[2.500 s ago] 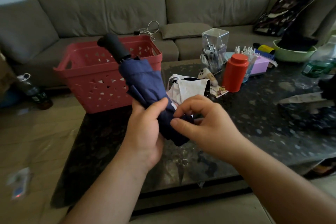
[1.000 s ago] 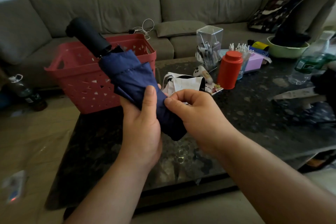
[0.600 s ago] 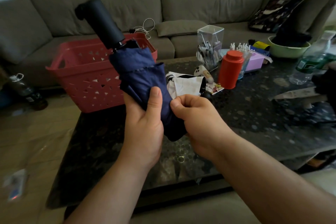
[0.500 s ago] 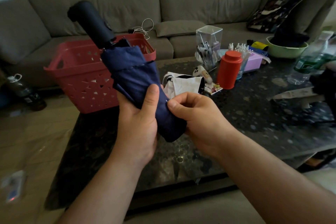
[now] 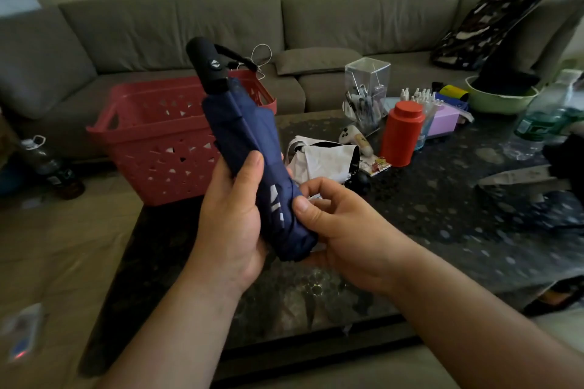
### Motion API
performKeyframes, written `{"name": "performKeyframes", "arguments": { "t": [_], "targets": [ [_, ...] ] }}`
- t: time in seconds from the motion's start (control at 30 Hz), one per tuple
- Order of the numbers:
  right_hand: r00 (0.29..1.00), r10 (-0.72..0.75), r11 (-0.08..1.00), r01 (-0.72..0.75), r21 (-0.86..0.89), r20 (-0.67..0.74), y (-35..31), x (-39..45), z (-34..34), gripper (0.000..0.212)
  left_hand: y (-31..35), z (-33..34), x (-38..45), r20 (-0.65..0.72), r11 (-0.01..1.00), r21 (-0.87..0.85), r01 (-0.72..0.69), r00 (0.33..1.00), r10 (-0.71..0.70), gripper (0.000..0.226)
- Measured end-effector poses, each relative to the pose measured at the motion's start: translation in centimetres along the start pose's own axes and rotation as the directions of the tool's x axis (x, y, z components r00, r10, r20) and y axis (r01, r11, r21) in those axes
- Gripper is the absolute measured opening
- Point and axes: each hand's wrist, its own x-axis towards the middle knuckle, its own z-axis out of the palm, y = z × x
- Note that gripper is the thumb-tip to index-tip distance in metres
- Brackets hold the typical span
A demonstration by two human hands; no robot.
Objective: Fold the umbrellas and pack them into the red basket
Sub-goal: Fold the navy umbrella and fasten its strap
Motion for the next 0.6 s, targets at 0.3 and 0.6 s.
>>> {"name": "performKeyframes", "arguments": {
  "t": [0.3,0.6],
  "targets": [
    [0.970,-0.232,0.946,0.208,-0.249,-0.072,0.6,0.0,0.2,0.031,0.0,-0.4,0.0,-0.154,0.994,0.108,0.002,0.988,0.014,0.075],
    [0.909,-0.379,0.693,0.156,-0.704,-0.172,1.5,0.1,0.7,0.031,-1.3,-0.3,0.1,-0.240,0.944,0.277,-0.181,0.938,0.250,0.053]
  ]
}}
